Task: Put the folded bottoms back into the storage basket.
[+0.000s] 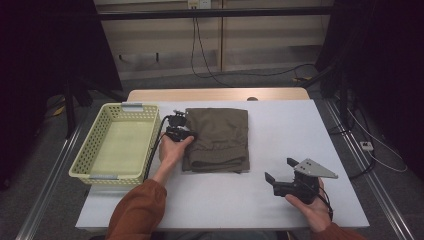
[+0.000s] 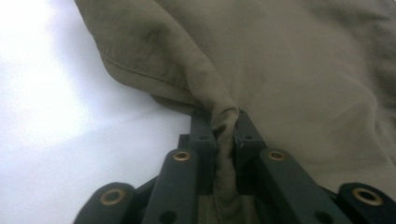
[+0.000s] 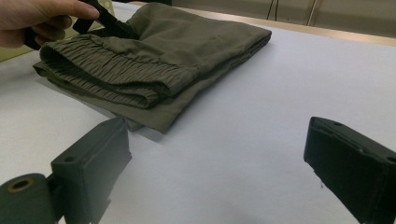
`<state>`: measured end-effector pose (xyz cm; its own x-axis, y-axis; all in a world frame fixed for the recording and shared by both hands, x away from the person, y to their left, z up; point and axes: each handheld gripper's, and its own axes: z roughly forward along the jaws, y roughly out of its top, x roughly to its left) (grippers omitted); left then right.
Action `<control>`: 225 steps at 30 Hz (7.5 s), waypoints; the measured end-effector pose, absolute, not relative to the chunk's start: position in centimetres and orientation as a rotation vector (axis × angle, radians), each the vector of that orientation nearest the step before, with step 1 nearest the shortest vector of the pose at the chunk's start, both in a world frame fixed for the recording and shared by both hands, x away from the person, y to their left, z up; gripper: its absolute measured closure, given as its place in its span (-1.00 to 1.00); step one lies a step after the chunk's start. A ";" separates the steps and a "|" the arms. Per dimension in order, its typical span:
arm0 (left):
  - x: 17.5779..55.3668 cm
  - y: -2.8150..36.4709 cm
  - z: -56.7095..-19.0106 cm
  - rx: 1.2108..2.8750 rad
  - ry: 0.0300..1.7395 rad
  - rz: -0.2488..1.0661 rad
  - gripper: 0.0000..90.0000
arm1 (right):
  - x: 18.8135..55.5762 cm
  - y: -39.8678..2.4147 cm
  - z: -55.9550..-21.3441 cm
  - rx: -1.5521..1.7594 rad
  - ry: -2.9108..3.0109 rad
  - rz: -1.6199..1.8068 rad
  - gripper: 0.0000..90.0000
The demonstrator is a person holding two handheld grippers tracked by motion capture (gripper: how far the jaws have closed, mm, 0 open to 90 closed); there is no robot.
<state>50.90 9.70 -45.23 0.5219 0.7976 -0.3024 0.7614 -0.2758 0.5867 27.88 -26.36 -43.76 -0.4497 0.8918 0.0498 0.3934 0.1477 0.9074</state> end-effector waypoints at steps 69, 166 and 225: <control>45.7 10.1 -34.6 1.853 0.776 0.344 0.93 | 27.8 -26.5 -43.6 1.221 1.900 1.295 -0.86; 37.5 21.9 -23.7 1.617 0.644 0.583 0.93 | 27.7 -26.4 -43.6 1.194 1.913 1.300 -0.91; 35.0 31.2 -22.1 1.546 0.781 0.702 0.93 | 27.6 -26.3 -43.6 1.181 1.924 1.295 -0.91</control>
